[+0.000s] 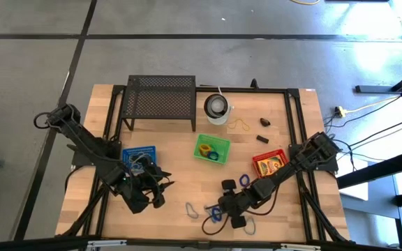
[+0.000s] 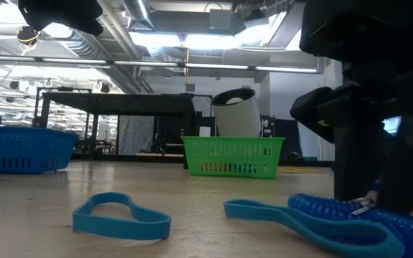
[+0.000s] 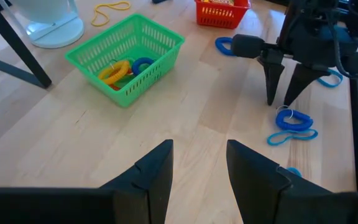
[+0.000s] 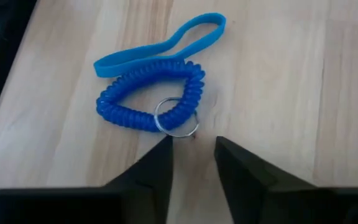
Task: Pick & Place Office Desk Supplies
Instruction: Put the blue spring keychain into the green bin
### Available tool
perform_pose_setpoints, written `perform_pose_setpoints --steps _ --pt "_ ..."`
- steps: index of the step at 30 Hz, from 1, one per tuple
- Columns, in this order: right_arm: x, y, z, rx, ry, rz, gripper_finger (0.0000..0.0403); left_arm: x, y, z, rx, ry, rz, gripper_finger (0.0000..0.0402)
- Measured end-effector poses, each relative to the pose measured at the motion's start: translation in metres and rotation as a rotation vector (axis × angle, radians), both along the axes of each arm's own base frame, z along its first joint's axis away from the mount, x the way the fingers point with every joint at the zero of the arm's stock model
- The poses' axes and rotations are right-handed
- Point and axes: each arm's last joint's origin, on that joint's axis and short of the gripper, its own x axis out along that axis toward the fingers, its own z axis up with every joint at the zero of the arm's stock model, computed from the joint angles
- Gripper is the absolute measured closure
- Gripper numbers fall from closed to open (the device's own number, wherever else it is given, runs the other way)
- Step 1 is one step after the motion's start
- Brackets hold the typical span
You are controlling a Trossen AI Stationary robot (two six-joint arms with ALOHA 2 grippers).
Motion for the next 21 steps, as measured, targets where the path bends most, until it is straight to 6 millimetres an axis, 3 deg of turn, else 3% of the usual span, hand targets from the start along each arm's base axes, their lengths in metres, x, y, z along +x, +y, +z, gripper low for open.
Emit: perform_pose_setpoints --steps 6,9,14,18,21 --pt "0.000 0.000 0.000 0.008 0.002 -0.003 0.0371 0.000 0.000 0.000 0.000 0.000 0.000 0.0258" --pt "0.002 -0.002 0.002 0.054 0.016 -0.062 0.0392 0.000 0.000 0.000 0.000 0.000 0.000 0.0258" --pt "-0.001 -0.013 0.015 0.125 0.084 -0.128 0.0378 0.000 0.000 0.000 0.000 0.000 0.000 0.0258" --pt "0.000 -0.013 0.038 0.171 0.010 -0.130 0.0345 0.000 0.000 0.000 0.001 -0.001 0.000 0.0258" --pt "0.002 -0.014 0.036 0.154 -0.015 -0.147 0.0319 0.000 0.000 0.000 0.001 0.000 0.001 0.0258"
